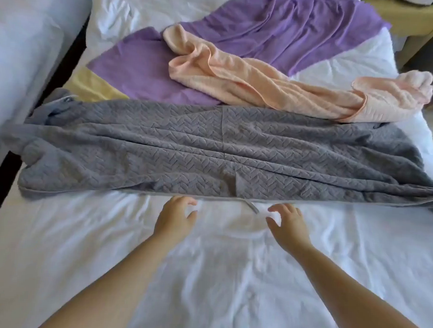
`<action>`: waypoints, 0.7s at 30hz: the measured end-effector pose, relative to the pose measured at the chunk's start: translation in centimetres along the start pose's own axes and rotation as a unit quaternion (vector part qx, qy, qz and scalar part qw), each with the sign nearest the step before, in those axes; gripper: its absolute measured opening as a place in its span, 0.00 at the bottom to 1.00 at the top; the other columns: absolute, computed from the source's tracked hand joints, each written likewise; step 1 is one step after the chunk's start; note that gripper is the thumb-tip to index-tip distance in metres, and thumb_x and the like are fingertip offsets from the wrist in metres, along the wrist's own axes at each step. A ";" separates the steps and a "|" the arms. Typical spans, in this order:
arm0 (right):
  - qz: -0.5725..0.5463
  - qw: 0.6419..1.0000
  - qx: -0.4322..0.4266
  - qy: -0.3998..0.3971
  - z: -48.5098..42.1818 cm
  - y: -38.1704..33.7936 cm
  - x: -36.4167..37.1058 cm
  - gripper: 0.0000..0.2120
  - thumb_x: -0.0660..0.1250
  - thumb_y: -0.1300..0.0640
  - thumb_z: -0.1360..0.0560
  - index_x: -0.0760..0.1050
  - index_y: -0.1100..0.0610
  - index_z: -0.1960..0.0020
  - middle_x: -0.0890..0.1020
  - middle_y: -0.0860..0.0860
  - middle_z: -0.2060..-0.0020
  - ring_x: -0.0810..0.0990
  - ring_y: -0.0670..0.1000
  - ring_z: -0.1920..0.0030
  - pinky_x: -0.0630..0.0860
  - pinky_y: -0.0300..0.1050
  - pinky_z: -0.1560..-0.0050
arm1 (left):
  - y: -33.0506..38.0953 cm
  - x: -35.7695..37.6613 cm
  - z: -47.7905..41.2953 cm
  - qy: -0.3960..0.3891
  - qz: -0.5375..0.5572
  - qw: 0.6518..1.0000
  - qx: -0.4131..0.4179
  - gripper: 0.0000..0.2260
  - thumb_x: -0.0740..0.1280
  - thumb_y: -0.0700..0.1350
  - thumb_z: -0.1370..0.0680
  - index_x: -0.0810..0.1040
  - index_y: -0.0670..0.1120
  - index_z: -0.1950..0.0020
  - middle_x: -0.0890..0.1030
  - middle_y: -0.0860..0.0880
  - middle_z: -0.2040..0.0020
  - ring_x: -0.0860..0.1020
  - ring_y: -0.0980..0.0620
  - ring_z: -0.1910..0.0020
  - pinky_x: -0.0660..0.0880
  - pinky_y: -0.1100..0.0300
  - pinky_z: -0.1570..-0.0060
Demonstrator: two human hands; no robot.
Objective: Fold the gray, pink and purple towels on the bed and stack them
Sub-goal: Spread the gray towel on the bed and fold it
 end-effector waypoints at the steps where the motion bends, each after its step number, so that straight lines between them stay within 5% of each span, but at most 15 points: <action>1: 0.013 0.999 -0.025 0.025 -1.2 -0.6 0.7 0.14 0.67 0.55 0.25 0.76 0.56 0.40 0.76 0.54 0.41 0.71 0.58 0.38 0.67 0.49 0.39 | -0.1 0.5 -0.9 0.005 -0.019 1.000 0.016 0.10 0.67 0.43 0.24 0.78 0.45 0.43 0.77 0.46 0.42 0.74 0.46 0.41 0.71 0.55 0.43; 5: 0.101 0.994 -0.029 0.042 -4.7 -2.5 2.3 0.20 0.67 0.49 0.25 0.72 0.51 0.35 0.73 0.51 0.38 0.66 0.57 0.35 0.63 0.50 0.36 | -0.2 2.1 -3.3 -0.009 -0.084 0.996 0.006 0.11 0.67 0.45 0.24 0.77 0.48 0.42 0.75 0.47 0.40 0.71 0.45 0.39 0.68 0.56 0.42; 9: 0.150 0.988 -0.013 0.032 -6.3 -2.4 2.4 0.12 0.60 0.53 0.22 0.75 0.50 0.40 0.76 0.50 0.42 0.69 0.55 0.38 0.64 0.49 0.40 | 1.3 3.3 -4.9 -0.037 -0.139 0.988 0.048 0.16 0.66 0.50 0.24 0.74 0.50 0.38 0.73 0.48 0.38 0.70 0.45 0.37 0.65 0.56 0.40; 14: -0.105 0.994 0.005 -0.001 -4.8 -4.8 -1.6 0.05 0.64 0.58 0.23 0.77 0.55 0.49 0.80 0.50 0.56 0.78 0.54 0.53 0.73 0.47 0.53 | 4.7 2.4 -5.3 -0.067 -0.135 0.984 0.094 0.21 0.67 0.56 0.25 0.72 0.54 0.33 0.73 0.51 0.35 0.72 0.47 0.36 0.67 0.54 0.40; 21: -0.220 0.970 -0.092 0.042 0.0 -12.3 -12.4 0.09 0.68 0.63 0.26 0.77 0.49 0.58 0.80 0.44 0.67 0.75 0.35 0.70 0.69 0.27 0.68 | 13.1 -6.4 -1.9 0.021 -0.035 0.977 0.211 0.07 0.64 0.53 0.22 0.78 0.55 0.47 0.80 0.54 0.51 0.78 0.50 0.53 0.72 0.57 0.59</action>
Point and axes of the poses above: each hand's wrist, its own z-axis away from the middle knuckle, its own x-axis out of the palm, y = z × x, the point moved 3 cm from there along -z, towards the middle knuckle
